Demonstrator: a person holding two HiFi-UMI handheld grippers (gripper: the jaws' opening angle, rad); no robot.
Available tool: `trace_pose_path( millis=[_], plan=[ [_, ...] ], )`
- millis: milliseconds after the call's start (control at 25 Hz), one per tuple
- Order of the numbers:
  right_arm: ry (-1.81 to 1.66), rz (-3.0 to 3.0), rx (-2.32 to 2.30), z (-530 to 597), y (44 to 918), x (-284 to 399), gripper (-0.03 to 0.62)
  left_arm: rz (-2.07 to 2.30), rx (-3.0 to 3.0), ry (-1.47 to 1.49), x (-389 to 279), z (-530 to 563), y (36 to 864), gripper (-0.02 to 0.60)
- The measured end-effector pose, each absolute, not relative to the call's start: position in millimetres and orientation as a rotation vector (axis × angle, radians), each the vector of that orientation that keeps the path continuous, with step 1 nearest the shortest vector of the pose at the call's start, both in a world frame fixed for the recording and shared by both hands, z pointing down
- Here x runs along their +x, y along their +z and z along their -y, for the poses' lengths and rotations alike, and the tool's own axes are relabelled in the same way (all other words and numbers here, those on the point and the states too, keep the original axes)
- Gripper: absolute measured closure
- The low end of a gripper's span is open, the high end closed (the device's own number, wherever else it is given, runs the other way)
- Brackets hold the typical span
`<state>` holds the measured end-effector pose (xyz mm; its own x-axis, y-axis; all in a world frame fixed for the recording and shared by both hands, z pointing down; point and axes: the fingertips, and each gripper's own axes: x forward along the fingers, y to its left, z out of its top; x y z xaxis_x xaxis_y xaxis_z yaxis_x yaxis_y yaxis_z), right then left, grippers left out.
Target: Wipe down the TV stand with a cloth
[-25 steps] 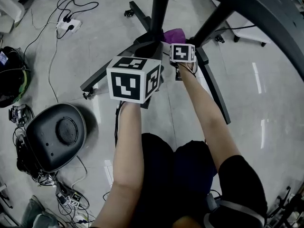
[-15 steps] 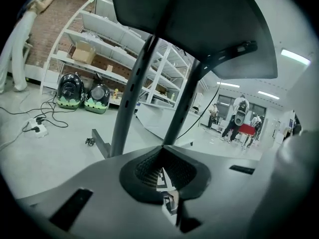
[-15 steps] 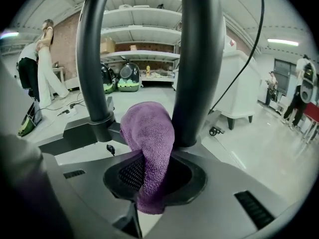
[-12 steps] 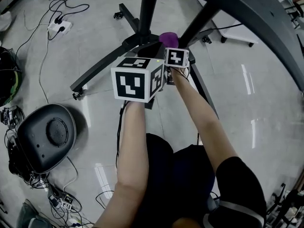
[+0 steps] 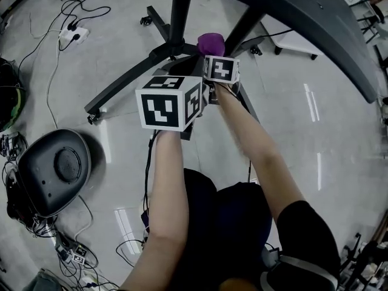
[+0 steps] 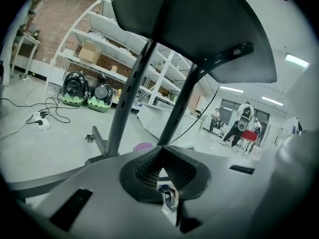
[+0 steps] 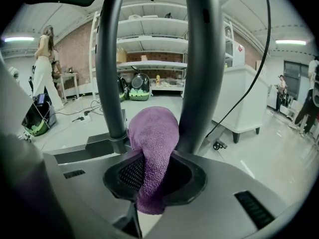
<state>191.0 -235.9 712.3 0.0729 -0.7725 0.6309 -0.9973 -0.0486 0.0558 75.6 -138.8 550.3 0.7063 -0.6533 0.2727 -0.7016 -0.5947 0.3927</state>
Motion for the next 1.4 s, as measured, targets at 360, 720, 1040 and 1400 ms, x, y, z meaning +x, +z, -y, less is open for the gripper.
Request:
trace_pose_path(
  millis=[360,720,1040,1400],
  plan=[
    [0.574,1.832,1.914,236,646,206,0.499,1.032,2.495,0.179,91,128,541,0.577],
    [0.489,1.922,1.999,242,570,208,0.499,1.019,2.48,0.113,85,126,532,0.577],
    [0.425,2.015,2.11,238,505,209,0.499,0.977,2.507,0.095,88,119,525,0.577],
    [0.188,2.072,2.175,233,440,210,0.499,0.974,2.525,0.111,88,115,521,0.577]
  ],
)
